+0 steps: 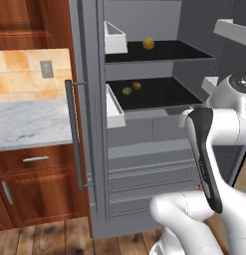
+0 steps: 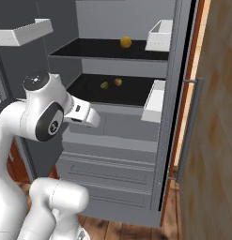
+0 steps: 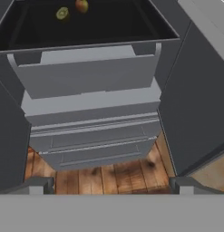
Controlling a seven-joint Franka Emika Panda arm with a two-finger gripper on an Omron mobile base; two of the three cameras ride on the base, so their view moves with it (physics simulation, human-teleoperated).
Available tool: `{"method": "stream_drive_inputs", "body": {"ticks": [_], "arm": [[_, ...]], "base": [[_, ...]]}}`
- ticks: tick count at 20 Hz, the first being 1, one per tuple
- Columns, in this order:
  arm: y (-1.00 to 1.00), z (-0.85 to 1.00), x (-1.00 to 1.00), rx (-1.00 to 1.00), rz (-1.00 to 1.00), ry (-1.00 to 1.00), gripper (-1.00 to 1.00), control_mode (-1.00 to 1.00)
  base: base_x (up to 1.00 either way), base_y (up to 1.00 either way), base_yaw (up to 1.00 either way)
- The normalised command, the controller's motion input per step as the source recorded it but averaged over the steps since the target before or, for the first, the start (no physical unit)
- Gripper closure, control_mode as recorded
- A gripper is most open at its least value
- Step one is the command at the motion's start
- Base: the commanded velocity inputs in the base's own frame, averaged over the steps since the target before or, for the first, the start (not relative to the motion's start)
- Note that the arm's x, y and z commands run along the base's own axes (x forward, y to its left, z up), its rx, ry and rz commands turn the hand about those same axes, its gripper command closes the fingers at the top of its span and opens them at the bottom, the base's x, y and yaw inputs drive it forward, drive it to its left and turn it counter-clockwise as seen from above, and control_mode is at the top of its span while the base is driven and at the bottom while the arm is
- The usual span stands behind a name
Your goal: Place the kiwi in the correct fridge rack based on whether it is a fruit or vegetable. Finally, close the fridge door.
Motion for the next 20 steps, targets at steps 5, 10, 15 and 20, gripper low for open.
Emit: {"method": "stream_drive_inputs", "body": {"ticks": [5,10,15,20], "arm": [[0.00,0.00,0.00,0.00,0.00,0.00,-1.00,-1.00],[0.01,0.00,-0.17,0.00,0.00,-0.01,-1.00,-1.00],[0.53,0.14,-0.47,-0.09,0.08,-0.25,-1.00,-1.00],[1.00,0.11,-0.29,-0.22,0.10,-0.37,-1.00,-1.00]], "base": [[0.00,0.00,0.00],[0.00,0.00,0.00],[0.00,0.00,0.00],[0.00,0.00,0.00]]}}
